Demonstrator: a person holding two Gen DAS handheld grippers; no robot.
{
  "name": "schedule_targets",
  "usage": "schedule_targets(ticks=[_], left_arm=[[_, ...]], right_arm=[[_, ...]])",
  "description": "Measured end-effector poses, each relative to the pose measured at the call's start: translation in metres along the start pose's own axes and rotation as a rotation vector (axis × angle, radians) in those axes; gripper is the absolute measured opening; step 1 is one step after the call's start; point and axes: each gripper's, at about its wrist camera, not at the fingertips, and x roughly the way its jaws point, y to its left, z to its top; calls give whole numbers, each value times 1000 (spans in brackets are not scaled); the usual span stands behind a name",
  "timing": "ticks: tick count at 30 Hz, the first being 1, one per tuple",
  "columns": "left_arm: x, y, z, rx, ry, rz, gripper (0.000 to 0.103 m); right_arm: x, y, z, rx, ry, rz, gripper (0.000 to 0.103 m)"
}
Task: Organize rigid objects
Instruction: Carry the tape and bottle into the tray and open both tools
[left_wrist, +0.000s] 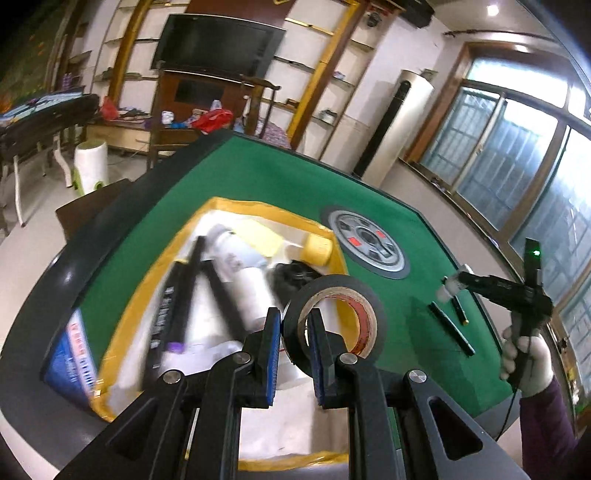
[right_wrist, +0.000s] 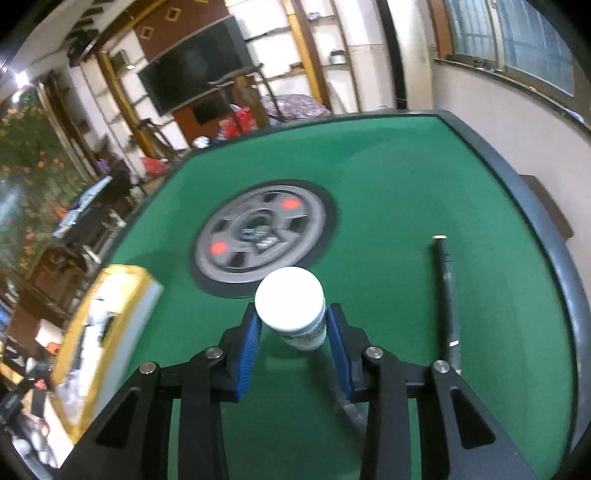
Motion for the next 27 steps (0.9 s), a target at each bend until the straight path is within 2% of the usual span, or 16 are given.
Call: schedule_targets(ticks=[4,9,12,16,17,22,27], left_arm=[[-8,21,-6,-21,-6,39,14],[-12,34,-15,-2,25,96,14],[-10,34,-22,37,41,153,14],[-1,50,-26,25,75,194,14],[2,52,-27,23,82,210,14],[19,51,-31,75,98,335,15],[21,46,-33,88,99,331,15]], right_arm=[[-8,42,-5,-25,0,109,35],[-12,103,-15,-84,51,264,35],[-9,139,-27,-114,109,358,35],[7,181,-45,-136,220,456,35],[13,193,-50,-147,250,469,35],[23,228,-50,-205,273,464,35],[50,257,-57,-294,325,351,35]])
